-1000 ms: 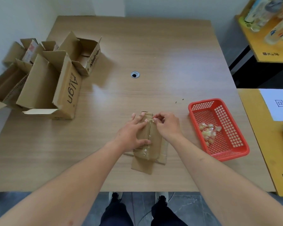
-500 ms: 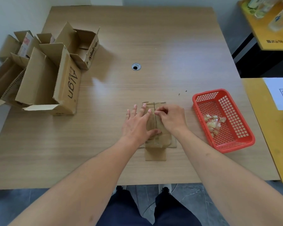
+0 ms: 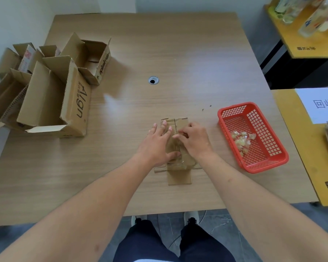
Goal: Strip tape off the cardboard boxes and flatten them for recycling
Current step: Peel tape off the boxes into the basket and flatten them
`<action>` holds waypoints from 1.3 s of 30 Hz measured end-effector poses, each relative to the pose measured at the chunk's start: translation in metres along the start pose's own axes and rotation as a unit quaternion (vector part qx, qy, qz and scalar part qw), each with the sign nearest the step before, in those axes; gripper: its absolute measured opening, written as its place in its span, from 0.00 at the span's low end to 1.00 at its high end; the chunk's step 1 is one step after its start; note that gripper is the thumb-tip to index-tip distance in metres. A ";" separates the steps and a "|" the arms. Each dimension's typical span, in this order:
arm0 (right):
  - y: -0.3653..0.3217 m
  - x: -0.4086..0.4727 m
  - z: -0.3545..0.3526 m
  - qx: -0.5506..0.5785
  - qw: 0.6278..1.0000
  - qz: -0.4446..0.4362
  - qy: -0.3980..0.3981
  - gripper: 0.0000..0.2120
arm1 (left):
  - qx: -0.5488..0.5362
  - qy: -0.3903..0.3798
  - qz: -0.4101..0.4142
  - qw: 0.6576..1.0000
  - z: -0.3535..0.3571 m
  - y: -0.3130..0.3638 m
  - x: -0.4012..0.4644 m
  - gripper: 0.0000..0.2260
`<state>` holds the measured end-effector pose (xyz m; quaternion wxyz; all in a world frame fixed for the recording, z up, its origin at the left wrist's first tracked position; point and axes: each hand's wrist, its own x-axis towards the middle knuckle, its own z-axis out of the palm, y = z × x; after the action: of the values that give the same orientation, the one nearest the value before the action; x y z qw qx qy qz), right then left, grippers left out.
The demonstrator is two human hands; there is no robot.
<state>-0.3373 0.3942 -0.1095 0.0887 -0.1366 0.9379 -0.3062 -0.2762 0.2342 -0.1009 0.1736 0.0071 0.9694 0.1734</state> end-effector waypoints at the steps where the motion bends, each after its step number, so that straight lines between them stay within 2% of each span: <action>1: -0.002 -0.001 0.000 -0.002 1.000 -0.009 -0.010 0.11 | -0.003 0.000 0.000 1.000 0.001 0.000 0.000 0.45; 5: -0.006 0.003 0.003 -0.013 1.000 -0.027 0.004 0.06 | -0.014 0.004 -0.004 1.000 0.006 0.003 0.001 0.45; 9: -0.013 0.007 0.001 -0.036 0.999 -0.036 -0.001 0.12 | 0.002 -0.007 -0.010 1.000 0.005 0.000 0.003 0.45; 12: -0.012 0.001 -0.014 -0.021 0.999 0.014 -0.039 0.19 | 0.017 -0.003 -0.009 1.000 0.008 -0.001 0.004 0.45; 15: -0.002 -0.008 -0.021 0.024 0.993 0.069 -0.091 0.16 | 0.030 0.008 0.006 0.999 0.012 -0.004 0.005 0.45; 16: 0.000 -0.012 -0.021 0.053 0.991 0.085 -0.087 0.15 | 0.031 0.011 0.012 0.999 0.013 -0.005 0.006 0.45; 18: 0.004 -0.014 -0.021 0.080 0.992 0.096 -0.019 0.13 | 0.037 0.019 0.025 0.999 0.014 -0.007 0.006 0.44; 21: 0.004 -0.015 -0.013 0.063 0.992 0.070 0.082 0.10 | 0.043 0.024 0.031 0.998 0.016 -0.008 0.004 0.44; 25: 0.006 -0.018 0.007 -0.005 0.993 0.053 0.108 0.07 | 0.037 0.023 0.030 0.999 0.016 -0.007 0.004 0.44; 29: 0.003 -0.017 0.015 -0.030 0.997 -0.006 0.068 0.10 | 0.028 0.020 0.029 0.999 0.017 -0.007 0.004 0.44; 35: -0.005 -0.008 0.016 -0.036 0.998 0.016 0.043 0.06 | 0.012 0.016 0.025 0.999 0.019 -0.008 0.003 0.44; 37: -0.006 -0.005 0.006 -0.089 0.996 0.011 -0.018 0.06 | 0.009 0.009 0.020 1.000 0.019 -0.009 0.003 0.44; 39: -0.006 -0.005 -0.009 -0.131 0.983 -0.006 -0.130 0.05 | 0.004 0.003 0.019 1.000 0.019 -0.009 0.003 0.44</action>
<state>-0.3341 0.3959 -0.0983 0.1892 -0.1907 0.9497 -0.1611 -0.2725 0.2323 -0.1215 0.1671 0.0259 0.9704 0.1725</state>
